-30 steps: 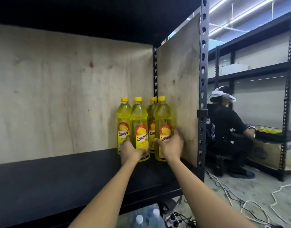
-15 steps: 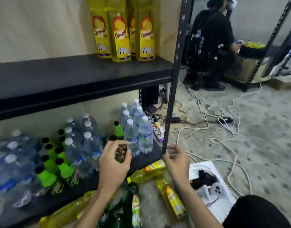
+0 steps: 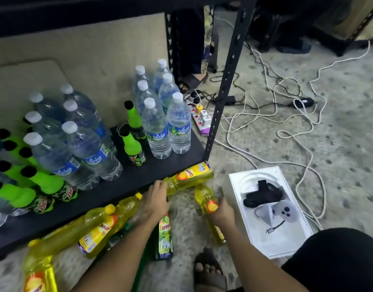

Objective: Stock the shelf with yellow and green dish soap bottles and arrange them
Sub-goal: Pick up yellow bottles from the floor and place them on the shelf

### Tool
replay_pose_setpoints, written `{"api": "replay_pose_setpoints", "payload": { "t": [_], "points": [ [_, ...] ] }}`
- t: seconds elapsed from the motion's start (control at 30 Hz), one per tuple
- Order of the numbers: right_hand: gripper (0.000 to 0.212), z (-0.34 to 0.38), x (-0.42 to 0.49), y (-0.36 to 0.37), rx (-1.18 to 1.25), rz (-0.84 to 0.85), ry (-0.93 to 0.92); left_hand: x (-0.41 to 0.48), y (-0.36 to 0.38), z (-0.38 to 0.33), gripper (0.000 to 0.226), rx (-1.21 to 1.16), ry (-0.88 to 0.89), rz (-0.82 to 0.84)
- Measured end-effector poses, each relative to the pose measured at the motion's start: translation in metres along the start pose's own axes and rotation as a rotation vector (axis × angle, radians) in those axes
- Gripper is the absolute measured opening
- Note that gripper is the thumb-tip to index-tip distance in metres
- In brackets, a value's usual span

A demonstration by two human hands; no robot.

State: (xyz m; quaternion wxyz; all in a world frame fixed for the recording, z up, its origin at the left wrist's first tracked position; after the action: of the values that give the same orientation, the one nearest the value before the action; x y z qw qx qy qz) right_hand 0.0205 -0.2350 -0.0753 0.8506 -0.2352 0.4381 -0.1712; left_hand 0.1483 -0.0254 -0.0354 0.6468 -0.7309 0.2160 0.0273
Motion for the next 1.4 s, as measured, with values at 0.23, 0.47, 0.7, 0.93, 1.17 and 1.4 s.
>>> {"api": "replay_pose_setpoints", "payload": {
  "t": [0.23, 0.47, 0.7, 0.93, 1.17, 1.4],
  "points": [
    [0.096, -0.028, 0.040, 0.029, -0.118, 0.002, 0.035, 0.050, 0.056, -0.026, 0.096, 0.223, 0.073, 0.115],
    [0.078, -0.027, 0.050, 0.028, -0.174, -0.072, 0.016, 0.062, 0.051, -0.031, 0.039, 0.240, 0.100, -0.255],
    [0.072, -0.030, 0.054, 0.030, -0.140, -0.111, -0.011, 0.070, 0.045, -0.041, 0.033, 0.290, 0.051, -0.242],
    [0.067, -0.036, 0.061, 0.032, -0.170, -0.130, -0.025, 0.074, 0.046, -0.046, 0.052, 0.306, 0.100, -0.145],
    [0.044, -0.028, 0.055, 0.022, -0.130, -0.085, -0.010, 0.056, 0.006, -0.033, 0.067, 0.239, 0.074, 0.033],
    [0.070, -0.007, 0.011, 0.011, -0.129, -0.045, -0.059, -0.024, -0.096, -0.002, 0.072, 0.332, 0.023, 0.124]
  ]
}}
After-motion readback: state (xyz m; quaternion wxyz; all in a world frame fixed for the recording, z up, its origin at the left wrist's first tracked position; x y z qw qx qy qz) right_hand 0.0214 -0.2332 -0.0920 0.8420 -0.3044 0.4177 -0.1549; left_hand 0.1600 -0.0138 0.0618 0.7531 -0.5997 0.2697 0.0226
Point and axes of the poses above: each hand's wrist, its own x-axis towards the middle knuckle, its own y-axis out of the palm, z = x × y, the point moved 7 cm from there along x, towards the middle knuckle, and after that the axes turned 7 degrees about x, right-handed, at the moved point
